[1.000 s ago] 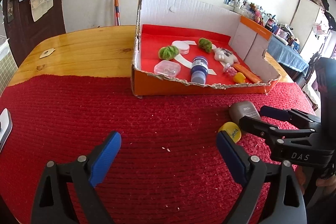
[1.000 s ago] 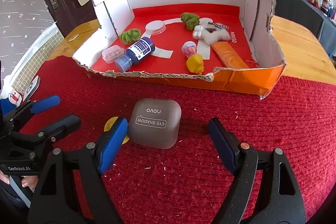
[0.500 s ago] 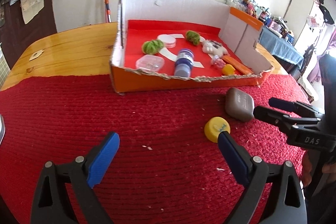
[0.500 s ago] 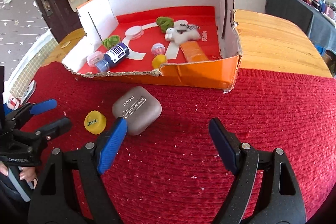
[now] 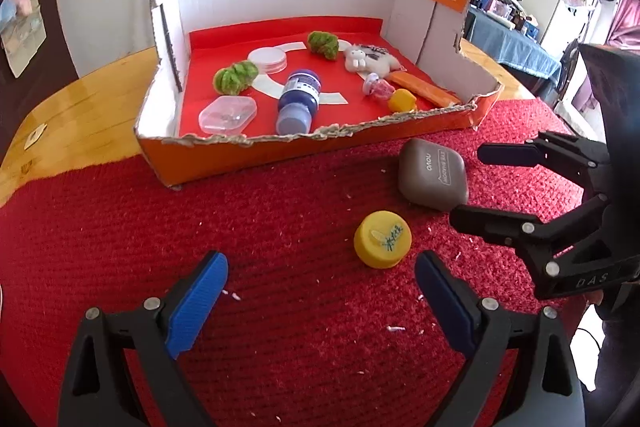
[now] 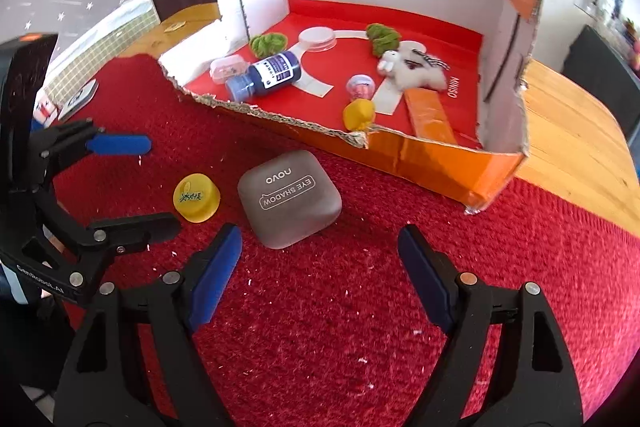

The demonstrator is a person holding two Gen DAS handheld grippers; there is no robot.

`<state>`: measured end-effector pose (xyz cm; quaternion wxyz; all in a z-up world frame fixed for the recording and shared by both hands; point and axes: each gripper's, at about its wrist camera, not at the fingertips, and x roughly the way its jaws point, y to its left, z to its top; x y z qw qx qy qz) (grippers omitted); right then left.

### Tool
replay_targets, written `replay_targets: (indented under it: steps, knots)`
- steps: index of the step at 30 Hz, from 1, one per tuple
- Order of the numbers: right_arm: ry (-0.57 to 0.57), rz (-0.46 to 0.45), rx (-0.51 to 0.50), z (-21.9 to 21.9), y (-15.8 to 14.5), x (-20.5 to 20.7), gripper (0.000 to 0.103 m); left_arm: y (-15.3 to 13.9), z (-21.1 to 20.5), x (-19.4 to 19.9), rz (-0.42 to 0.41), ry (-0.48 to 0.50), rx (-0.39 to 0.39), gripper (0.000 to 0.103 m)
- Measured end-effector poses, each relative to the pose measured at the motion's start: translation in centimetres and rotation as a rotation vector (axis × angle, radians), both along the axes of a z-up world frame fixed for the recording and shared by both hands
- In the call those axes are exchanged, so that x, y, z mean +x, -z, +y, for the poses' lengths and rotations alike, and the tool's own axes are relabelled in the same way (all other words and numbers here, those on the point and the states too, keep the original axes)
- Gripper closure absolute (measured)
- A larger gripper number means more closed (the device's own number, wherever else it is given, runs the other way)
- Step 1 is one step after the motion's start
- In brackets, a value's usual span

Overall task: Organize objects
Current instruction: 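Reach the left tool to the yellow cap while the right tool reaches the grey eye shadow case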

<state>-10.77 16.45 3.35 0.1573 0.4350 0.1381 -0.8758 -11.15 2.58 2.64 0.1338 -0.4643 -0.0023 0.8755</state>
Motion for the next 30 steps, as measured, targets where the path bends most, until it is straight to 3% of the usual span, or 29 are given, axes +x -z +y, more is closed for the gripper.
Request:
replay_targets:
  steps: [10, 14, 15, 19, 21, 24, 30]
  knots:
    - [-0.069, 0.003, 0.054, -0.5, 0.5, -1.0, 0.023, 0.2, 0.7, -0.7, 0.004, 0.041, -0.039, 0.013]
    - [-0.090, 0.005, 0.046, -0.7, 0.3, -1.1, 0.026, 0.0, 1.0, -0.6, 0.022, 0.075, -0.023, 0.027]
    - [-0.096, 0.008, 0.047, -0.8, 0.3, -1.1, 0.029, -0.1, 1.1, -0.4, 0.030, 0.085, -0.020, 0.034]
    - [-0.117, 0.017, 0.060, -1.4, 0.4, -1.1, 0.043, 0.0, 1.7, 0.1, 0.056, 0.140, -0.015, 0.044]
    - [-0.128, 0.021, 0.056, -1.6, 0.5, -0.9, 0.051, -0.1, 1.8, 0.2, 0.062, 0.154, -0.004, 0.056]
    - [-0.125, 0.031, 0.050, -1.7, 0.5, -0.6, 0.051, -0.2, 1.4, 0.1, 0.053, 0.160, 0.037, 0.072]
    - [-0.120, 0.030, -0.003, -1.4, 0.1, 0.4, 0.051, -0.7, 0.7, 0.6, 0.062, 0.150, 0.087, 0.072]
